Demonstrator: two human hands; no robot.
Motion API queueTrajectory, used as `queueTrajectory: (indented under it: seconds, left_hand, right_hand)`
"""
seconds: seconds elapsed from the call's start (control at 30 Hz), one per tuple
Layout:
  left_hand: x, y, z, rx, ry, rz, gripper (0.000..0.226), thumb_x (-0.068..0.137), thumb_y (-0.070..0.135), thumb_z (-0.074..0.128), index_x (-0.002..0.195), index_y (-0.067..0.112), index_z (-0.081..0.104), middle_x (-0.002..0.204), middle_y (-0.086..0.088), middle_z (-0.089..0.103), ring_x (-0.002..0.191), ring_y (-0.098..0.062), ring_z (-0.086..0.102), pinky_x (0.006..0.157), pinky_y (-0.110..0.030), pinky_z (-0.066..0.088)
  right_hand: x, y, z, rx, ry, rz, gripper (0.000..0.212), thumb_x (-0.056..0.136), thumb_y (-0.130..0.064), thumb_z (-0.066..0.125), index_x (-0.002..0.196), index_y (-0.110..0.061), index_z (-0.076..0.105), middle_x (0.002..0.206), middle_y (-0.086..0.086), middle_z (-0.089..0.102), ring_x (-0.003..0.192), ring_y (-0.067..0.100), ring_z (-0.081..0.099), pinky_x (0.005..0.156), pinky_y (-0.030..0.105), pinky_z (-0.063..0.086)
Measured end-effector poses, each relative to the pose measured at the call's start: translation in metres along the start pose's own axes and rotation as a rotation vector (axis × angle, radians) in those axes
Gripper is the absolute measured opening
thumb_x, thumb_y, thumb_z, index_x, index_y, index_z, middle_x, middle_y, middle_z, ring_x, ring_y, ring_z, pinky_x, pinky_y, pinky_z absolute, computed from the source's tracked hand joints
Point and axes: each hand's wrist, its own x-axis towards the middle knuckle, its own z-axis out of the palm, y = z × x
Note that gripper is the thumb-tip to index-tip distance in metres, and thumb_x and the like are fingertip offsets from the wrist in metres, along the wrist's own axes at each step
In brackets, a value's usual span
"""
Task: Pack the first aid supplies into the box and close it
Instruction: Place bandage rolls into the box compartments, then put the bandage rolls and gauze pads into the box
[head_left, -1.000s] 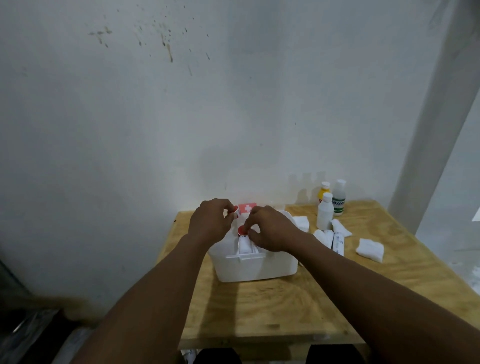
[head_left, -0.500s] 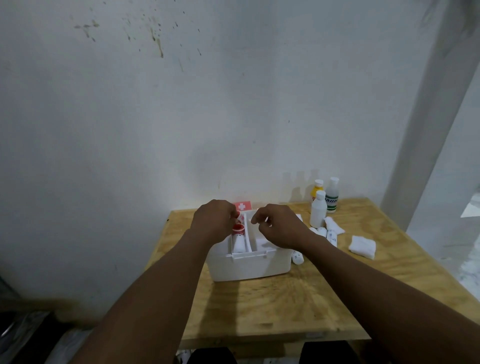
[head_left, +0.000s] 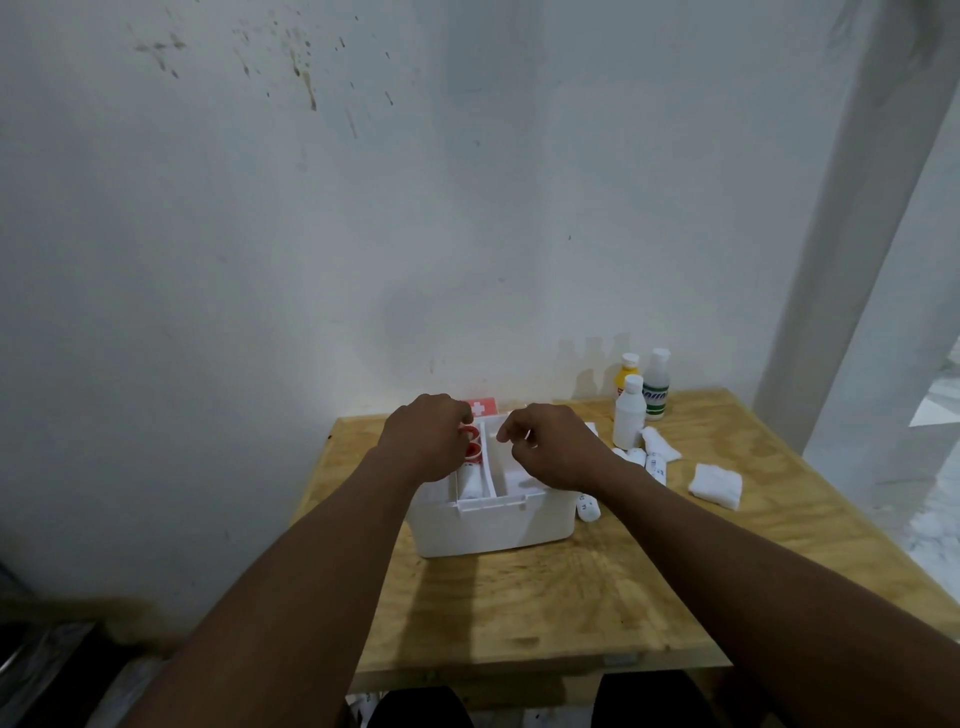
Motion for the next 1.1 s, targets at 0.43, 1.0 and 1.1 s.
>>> queueTrajectory:
  seconds: [0.43,1.0,1.1]
  left_hand:
    - [-0.006,-0.003,0.005,-0.089,0.010,0.009,0.028,0.096,0.025,0.056,0.114,0.023,0.076,0.114,-0.005,0.065,0.101,-0.025,0.064,0.087,-0.042,0.056]
    - [0.019,0.082,0.014,-0.146,0.000,0.174,0.032,0.096,0.035,0.054,0.122,0.025,0.068,0.122,-0.002,0.065,0.115,-0.023,0.058,0.095,-0.044,0.051]
    - [0.031,0.096,0.017,-0.121,-0.046,0.173,0.034,0.096,0.036,0.054,0.125,0.024,0.066,0.124,-0.004,0.063,0.117,-0.025,0.057,0.097,-0.045,0.050]
  right_hand:
    - [-0.003,0.042,-0.027,-0.005,0.224,0.099,0.019,0.082,-0.011,0.060,0.095,-0.016,0.073,0.094,0.004,0.069,0.087,0.016,0.061,0.081,0.031,0.049]
    - [-0.036,0.099,-0.033,-0.219,-0.099,0.425,0.027,0.080,-0.027,0.063,0.090,-0.003,0.071,0.095,0.014,0.071,0.089,0.025,0.064,0.078,0.034,0.052]
    - [-0.037,0.100,-0.033,-0.155,-0.049,0.404,0.014,0.078,-0.023,0.063,0.087,-0.013,0.066,0.095,0.008,0.068,0.086,0.021,0.059,0.075,0.032,0.050]
